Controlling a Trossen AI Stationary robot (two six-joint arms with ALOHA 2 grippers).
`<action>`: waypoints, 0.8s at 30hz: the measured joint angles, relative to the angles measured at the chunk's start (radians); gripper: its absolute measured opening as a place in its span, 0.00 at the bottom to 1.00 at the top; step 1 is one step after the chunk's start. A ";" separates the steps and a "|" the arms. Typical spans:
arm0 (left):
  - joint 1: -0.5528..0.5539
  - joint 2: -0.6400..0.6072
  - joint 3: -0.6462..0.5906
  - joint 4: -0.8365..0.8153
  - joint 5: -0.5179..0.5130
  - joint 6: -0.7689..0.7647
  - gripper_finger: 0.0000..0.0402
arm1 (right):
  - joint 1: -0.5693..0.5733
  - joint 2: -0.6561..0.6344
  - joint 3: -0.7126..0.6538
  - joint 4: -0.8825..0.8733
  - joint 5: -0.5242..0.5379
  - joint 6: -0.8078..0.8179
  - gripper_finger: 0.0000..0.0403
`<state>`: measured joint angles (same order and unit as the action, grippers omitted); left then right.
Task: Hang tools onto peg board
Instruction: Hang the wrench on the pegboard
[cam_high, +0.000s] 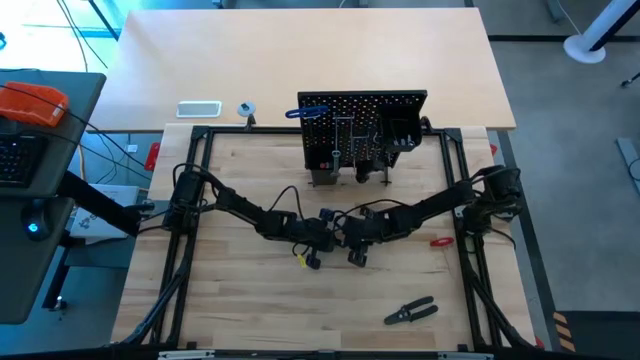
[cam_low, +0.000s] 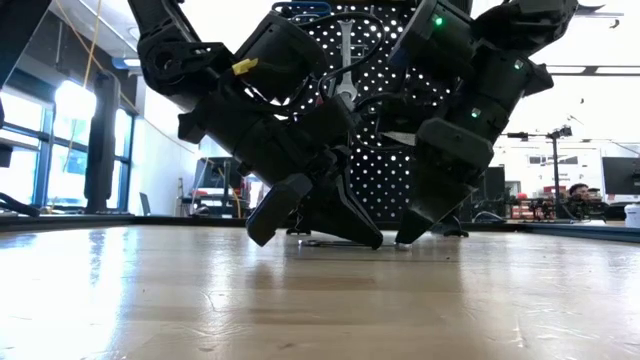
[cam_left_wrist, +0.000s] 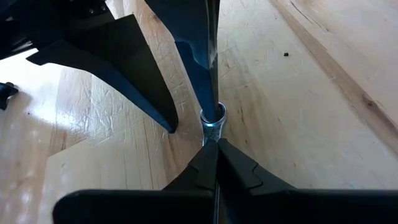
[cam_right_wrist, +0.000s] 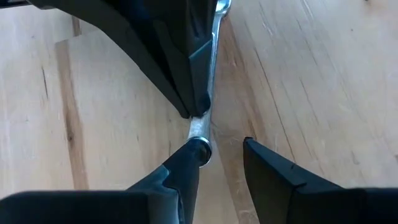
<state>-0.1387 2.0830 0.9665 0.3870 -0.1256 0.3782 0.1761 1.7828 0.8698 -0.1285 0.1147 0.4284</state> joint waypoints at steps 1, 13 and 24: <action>0.000 0.000 0.000 0.000 0.000 0.000 0.00 | 0.000 0.000 0.001 -0.006 -0.002 0.000 0.29; -0.025 -0.009 -0.002 0.029 -0.067 0.035 0.15 | 0.001 0.042 0.006 -0.045 -0.041 -0.018 0.03; 0.021 -0.015 0.003 -0.046 -0.019 -0.004 0.45 | -0.006 0.036 0.002 -0.042 -0.091 -0.018 0.00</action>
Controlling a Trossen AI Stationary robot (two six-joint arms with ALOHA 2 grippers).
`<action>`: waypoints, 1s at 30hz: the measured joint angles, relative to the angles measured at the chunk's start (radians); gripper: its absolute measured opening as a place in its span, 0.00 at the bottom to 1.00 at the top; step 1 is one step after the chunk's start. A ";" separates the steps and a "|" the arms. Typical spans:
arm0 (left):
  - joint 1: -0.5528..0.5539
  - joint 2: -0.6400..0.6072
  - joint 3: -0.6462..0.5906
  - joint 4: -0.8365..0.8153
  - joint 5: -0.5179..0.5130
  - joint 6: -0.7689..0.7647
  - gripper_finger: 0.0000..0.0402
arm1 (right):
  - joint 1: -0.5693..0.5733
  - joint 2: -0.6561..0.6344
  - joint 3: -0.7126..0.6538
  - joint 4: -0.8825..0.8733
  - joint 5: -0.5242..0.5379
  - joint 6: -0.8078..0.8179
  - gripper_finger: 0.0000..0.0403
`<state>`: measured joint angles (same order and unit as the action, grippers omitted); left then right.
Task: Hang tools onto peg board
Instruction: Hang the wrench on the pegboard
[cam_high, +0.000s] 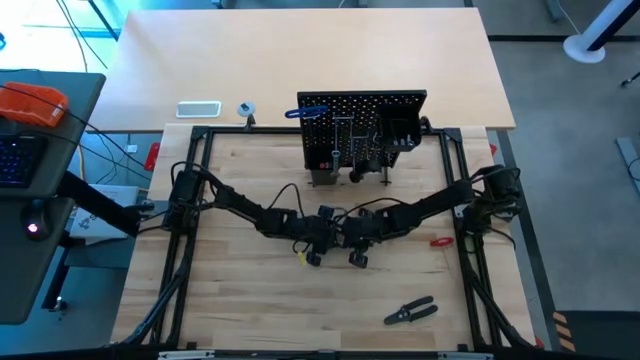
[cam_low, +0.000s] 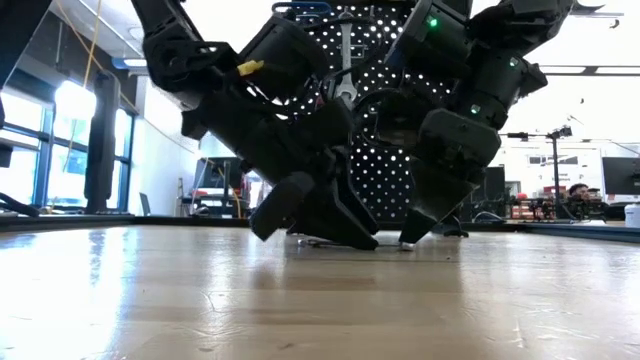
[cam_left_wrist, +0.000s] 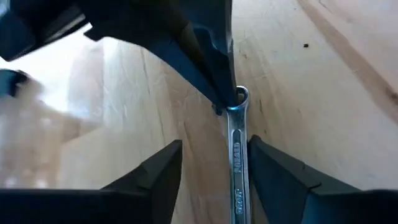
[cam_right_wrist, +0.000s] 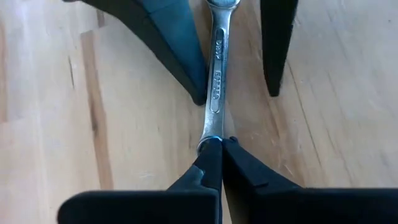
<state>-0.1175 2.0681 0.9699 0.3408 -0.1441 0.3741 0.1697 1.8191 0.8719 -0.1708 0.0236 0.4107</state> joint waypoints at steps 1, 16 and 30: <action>0.009 0.000 0.001 -0.008 0.027 -0.012 0.45 | -0.004 0.000 -0.001 0.005 -0.011 0.000 0.00; 0.025 -0.001 -0.001 -0.027 0.184 0.013 0.21 | -0.020 -0.026 -0.006 0.060 -0.070 0.018 0.00; 0.022 0.000 -0.003 -0.009 0.136 0.023 0.21 | -0.025 -0.088 -0.008 0.090 -0.072 0.018 0.00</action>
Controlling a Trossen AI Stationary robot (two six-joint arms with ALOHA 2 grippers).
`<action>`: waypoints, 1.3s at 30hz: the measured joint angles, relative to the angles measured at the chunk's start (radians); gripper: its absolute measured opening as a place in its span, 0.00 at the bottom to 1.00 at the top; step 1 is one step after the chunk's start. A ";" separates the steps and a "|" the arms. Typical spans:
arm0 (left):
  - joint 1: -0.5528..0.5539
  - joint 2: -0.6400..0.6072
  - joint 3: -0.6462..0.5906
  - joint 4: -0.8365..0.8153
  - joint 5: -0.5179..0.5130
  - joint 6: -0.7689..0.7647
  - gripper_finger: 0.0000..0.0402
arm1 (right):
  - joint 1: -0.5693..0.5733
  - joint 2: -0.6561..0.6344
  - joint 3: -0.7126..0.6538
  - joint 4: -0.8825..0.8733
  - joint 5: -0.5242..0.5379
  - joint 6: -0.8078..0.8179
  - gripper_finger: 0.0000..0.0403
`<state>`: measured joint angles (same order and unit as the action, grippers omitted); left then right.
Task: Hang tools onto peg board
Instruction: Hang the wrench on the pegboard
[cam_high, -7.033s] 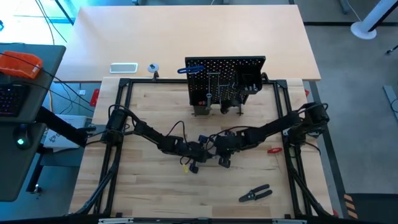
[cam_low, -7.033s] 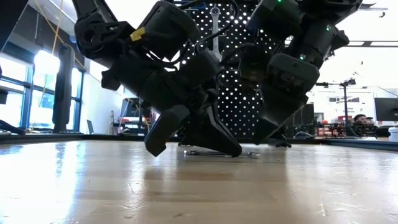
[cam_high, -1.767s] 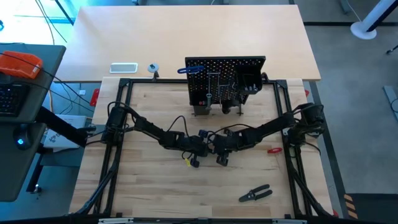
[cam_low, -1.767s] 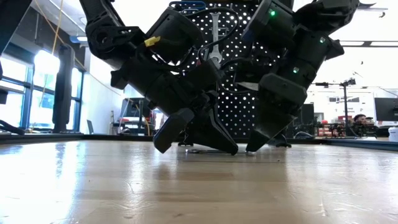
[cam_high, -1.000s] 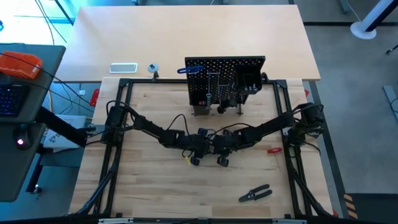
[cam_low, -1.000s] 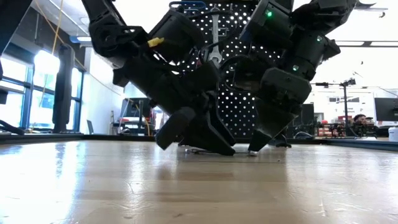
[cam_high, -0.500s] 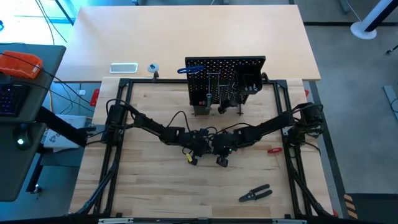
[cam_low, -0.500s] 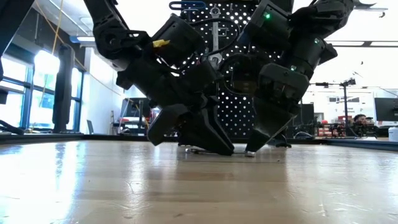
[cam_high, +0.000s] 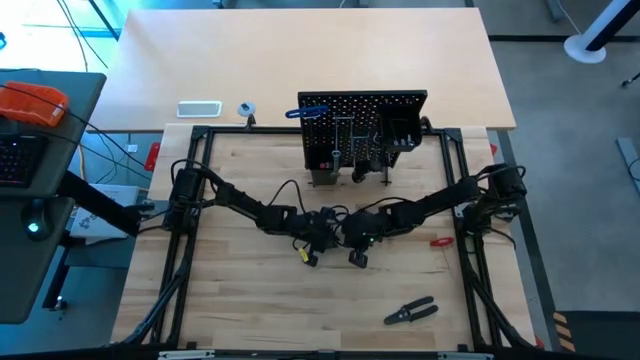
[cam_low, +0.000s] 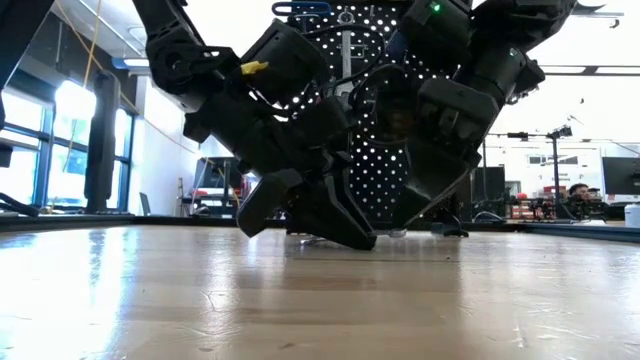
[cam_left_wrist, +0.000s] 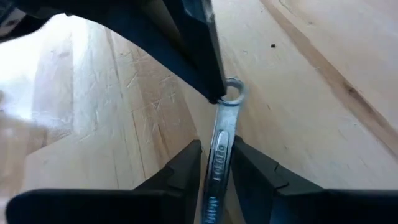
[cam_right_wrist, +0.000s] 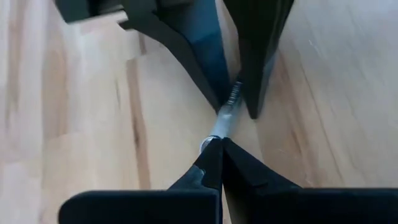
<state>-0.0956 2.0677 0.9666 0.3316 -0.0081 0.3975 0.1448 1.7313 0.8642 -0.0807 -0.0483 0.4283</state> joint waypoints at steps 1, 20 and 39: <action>-0.002 0.000 0.000 0.002 -0.023 0.001 0.21 | 0.000 0.000 0.000 0.007 -0.006 -0.001 0.00; -0.039 0.013 0.035 -0.032 -0.134 0.115 0.01 | 0.001 -0.010 0.003 -0.011 -0.020 -0.010 0.00; -0.035 -0.007 0.035 -0.004 -0.121 0.050 0.00 | 0.128 -0.345 0.004 -0.337 0.220 0.065 0.38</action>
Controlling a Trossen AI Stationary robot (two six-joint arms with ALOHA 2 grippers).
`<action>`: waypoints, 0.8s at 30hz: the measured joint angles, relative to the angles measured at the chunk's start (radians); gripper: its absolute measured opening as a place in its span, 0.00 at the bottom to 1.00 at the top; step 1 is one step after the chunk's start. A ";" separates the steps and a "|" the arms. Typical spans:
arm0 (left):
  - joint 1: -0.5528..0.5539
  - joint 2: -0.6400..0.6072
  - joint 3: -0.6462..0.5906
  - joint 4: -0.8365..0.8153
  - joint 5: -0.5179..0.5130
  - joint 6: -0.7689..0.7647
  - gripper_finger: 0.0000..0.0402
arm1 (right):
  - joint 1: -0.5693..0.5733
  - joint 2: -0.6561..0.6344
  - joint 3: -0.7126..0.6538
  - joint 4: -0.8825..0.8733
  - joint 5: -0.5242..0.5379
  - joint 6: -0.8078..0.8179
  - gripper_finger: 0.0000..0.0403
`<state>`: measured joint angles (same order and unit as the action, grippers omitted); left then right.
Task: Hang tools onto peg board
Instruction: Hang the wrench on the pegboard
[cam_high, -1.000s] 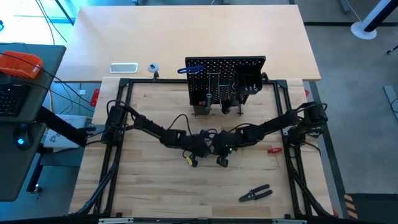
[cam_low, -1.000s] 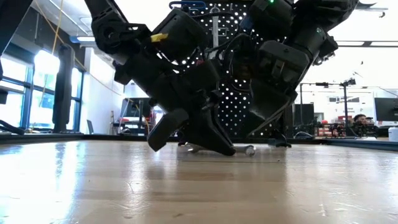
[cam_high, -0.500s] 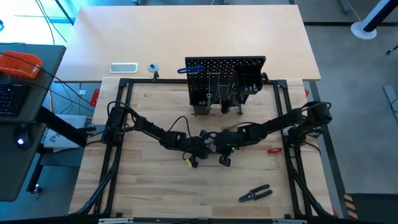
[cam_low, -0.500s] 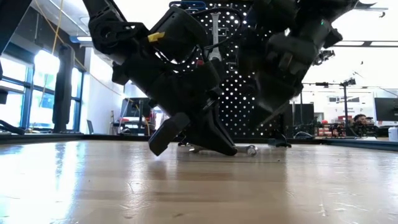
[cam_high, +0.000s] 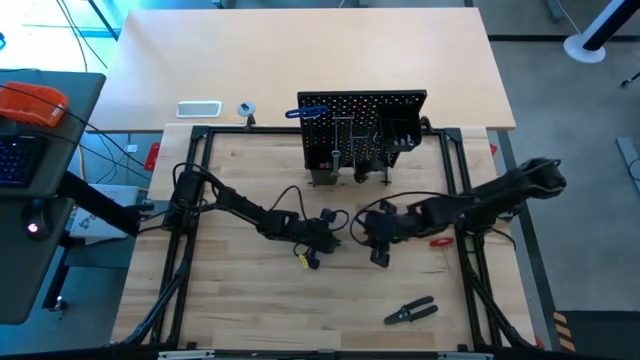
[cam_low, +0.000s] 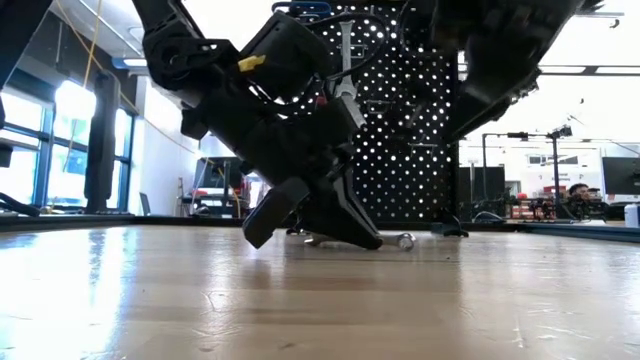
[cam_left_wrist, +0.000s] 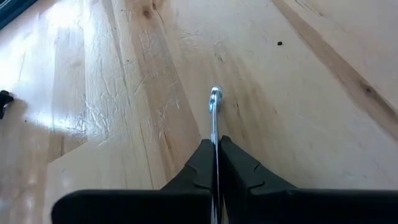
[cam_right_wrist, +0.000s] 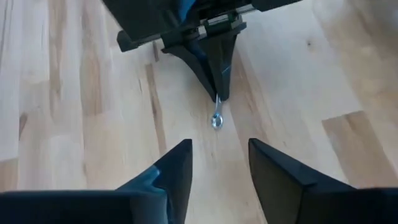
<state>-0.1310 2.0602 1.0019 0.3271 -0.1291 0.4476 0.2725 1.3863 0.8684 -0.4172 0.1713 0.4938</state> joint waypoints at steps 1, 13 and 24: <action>0.000 -0.011 -0.001 -0.001 0.000 -0.005 0.00 | 0.011 -0.015 0.000 -0.014 0.017 0.005 0.38; 0.024 -0.146 -0.004 0.003 0.012 -0.098 0.00 | 0.142 -0.192 0.000 -0.182 0.302 0.086 0.38; 0.137 -0.263 -0.076 0.372 0.004 -0.395 0.00 | 0.208 -0.287 0.001 -0.243 0.458 0.093 0.38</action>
<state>0.0064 1.7977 0.9263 0.6991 -0.1247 0.0530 0.4809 1.0992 0.8692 -0.6603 0.6291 0.5863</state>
